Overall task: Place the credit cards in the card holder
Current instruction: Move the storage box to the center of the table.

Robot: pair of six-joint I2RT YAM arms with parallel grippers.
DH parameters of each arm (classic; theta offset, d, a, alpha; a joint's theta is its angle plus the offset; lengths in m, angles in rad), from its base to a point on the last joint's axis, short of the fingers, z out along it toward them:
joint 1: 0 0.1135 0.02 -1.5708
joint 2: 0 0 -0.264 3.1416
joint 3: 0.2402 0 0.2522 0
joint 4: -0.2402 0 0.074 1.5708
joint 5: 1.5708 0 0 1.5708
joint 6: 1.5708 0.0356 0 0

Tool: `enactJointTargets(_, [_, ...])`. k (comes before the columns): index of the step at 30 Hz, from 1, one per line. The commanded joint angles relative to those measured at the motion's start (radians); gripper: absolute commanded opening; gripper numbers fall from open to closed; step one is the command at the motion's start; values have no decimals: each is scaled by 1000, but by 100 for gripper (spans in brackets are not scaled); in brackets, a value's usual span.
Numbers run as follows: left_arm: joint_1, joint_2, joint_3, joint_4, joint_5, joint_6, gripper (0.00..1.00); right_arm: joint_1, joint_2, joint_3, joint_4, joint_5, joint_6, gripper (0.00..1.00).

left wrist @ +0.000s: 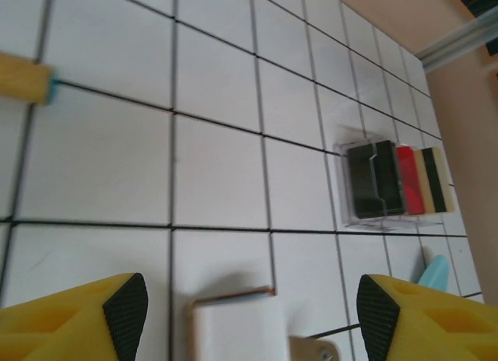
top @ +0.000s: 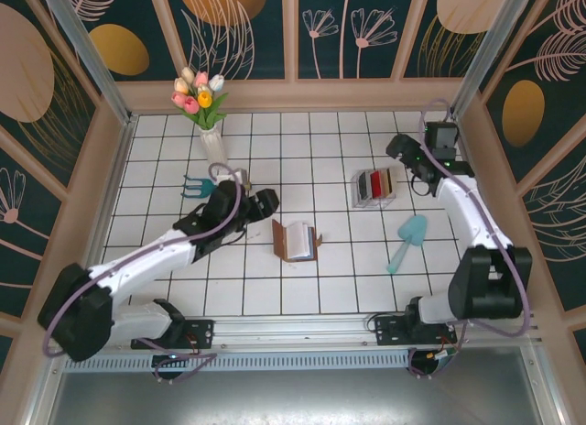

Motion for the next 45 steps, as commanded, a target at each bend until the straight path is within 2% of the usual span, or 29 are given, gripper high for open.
enactJointTargets(1, [-4, 102, 97, 26, 92, 45, 74, -53, 120, 23, 43, -259, -88, 98])
enactJointTargets(8, [-3, 254, 251, 8, 135, 64, 76, -87, 317, 97, 49, -421, -107, 96])
enactJointTargets(13, [-3, 306, 291, 12, 154, 60, 77, -51, 317, 42, 99, -528, -75, 96])
enactJointTargets(15, [-3, 321, 299, 13, 159, 62, 77, -24, 308, 19, 125, -572, -80, 93])
enactJointTargets(20, [8, 348, 302, 17, 171, 64, 78, 75, 328, 24, 126, -596, -144, 91])
enactJointTargets(26, [44, 351, 251, 39, 184, 44, 79, 184, 380, 37, 191, -685, -114, 89])
enactJointTargets(29, [60, 364, 236, 72, 230, 23, 78, 233, 402, 86, 148, -657, -129, 85])
enactJointTargets(34, [59, 406, 206, 136, 325, 4, 74, 231, 377, 120, 19, -458, -209, 83])
enactJointTargets(41, [57, 534, 223, 242, 471, -52, 74, 208, 336, 13, 47, -542, -181, 84])
enactJointTargets(45, [53, 590, 260, 276, 508, -79, 73, 219, 300, -55, 118, -594, -119, 82])
